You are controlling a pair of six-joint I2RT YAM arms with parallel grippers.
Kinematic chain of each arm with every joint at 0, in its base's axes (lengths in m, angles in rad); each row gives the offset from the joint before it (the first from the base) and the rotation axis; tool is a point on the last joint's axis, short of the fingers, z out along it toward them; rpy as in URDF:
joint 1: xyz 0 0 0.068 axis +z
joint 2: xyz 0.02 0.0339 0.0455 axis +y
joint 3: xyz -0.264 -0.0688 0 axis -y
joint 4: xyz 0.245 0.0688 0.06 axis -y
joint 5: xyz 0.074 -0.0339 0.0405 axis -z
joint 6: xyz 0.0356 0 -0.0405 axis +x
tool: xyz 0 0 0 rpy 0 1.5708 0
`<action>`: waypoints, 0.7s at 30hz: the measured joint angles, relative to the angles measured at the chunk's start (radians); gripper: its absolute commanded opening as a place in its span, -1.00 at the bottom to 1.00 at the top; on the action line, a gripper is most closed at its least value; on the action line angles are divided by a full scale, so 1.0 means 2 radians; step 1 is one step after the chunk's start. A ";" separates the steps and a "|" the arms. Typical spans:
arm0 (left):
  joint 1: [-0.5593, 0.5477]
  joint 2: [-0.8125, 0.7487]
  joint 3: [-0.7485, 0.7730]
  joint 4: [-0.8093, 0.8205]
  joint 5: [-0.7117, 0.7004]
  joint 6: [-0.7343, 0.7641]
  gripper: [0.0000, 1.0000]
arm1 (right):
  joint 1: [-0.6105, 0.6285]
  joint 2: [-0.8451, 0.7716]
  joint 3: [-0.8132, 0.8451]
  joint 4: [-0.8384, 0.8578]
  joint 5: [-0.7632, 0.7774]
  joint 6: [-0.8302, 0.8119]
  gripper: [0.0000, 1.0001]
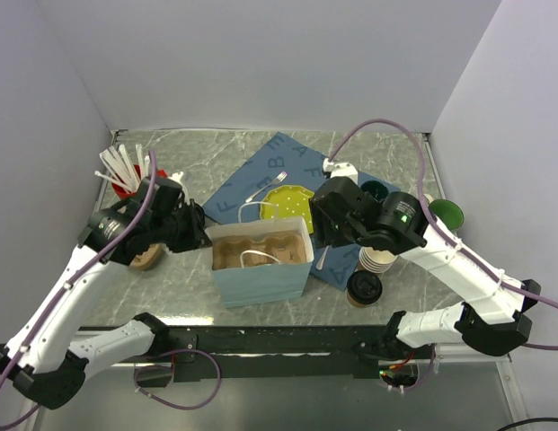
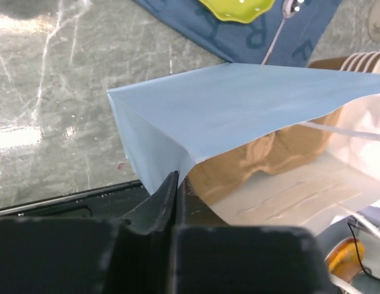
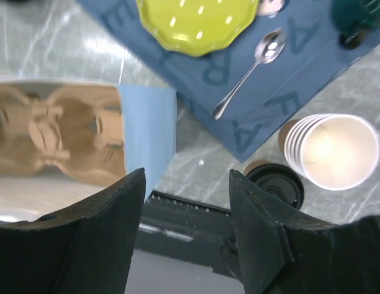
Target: Pack the takeout coffee
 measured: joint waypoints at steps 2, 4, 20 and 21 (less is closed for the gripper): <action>0.000 0.018 0.026 -0.010 0.007 0.001 -0.89 | -0.002 -0.006 -0.018 0.009 -0.023 -0.009 0.23; 0.000 0.028 0.044 -0.010 0.009 -0.001 -0.61 | -0.002 -0.003 -0.020 0.018 -0.042 -0.016 0.21; 0.000 0.029 0.035 -0.056 0.008 -0.021 -0.56 | -0.002 0.011 0.008 0.039 -0.108 -0.022 -0.09; 0.000 0.028 0.035 -0.056 0.008 -0.023 -0.69 | -0.002 0.014 0.008 0.038 -0.110 -0.019 -0.20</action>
